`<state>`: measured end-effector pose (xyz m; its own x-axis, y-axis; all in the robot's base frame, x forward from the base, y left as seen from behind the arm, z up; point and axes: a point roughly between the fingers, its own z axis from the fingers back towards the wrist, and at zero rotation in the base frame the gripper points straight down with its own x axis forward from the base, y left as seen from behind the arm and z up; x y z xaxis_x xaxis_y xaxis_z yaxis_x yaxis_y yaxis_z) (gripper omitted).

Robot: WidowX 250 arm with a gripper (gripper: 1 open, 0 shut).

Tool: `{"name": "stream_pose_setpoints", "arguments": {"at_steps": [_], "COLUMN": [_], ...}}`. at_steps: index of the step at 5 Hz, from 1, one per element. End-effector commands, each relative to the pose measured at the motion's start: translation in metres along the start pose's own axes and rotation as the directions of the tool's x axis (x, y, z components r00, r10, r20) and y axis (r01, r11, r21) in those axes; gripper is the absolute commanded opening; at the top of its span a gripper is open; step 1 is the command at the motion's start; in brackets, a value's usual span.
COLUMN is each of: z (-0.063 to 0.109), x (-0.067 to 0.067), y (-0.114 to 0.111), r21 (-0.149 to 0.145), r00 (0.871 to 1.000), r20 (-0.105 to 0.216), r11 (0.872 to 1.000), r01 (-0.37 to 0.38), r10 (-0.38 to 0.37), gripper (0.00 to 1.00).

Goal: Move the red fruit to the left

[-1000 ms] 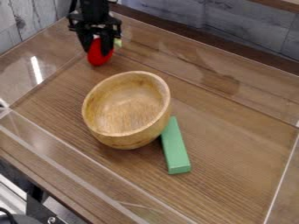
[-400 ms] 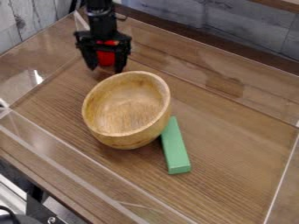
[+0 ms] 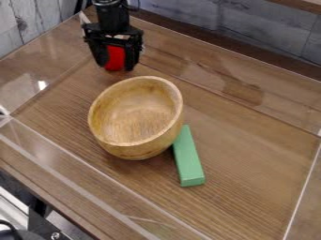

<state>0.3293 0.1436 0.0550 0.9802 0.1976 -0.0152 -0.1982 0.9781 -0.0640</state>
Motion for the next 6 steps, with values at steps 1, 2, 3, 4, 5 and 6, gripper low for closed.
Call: {"name": "stream_pose_setpoints", "arguments": {"at_steps": [1, 2, 3, 4, 5, 6], "z": [0.018, 0.009, 0.014, 0.019, 0.024, 0.017], "x": [0.016, 0.019, 0.020, 0.015, 0.010, 0.004], "y": [0.015, 0.023, 0.032, 0.039, 0.046, 0.043], "r21": [0.020, 0.022, 0.024, 0.030, 0.035, 0.039], "r00": [0.997, 0.997, 0.998, 0.999, 0.999, 1.000], "r20": [0.071, 0.063, 0.054, 0.038, 0.023, 0.008], "r11": [1.000, 0.999, 0.999, 0.999, 0.999, 0.999], "r01": [0.020, 0.035, -0.031, -0.030, -0.028, -0.021], "r10": [-0.021, -0.036, 0.029, 0.029, 0.027, 0.020], "gripper": [1.00, 1.00, 0.00, 0.00, 1.00, 1.00]}}
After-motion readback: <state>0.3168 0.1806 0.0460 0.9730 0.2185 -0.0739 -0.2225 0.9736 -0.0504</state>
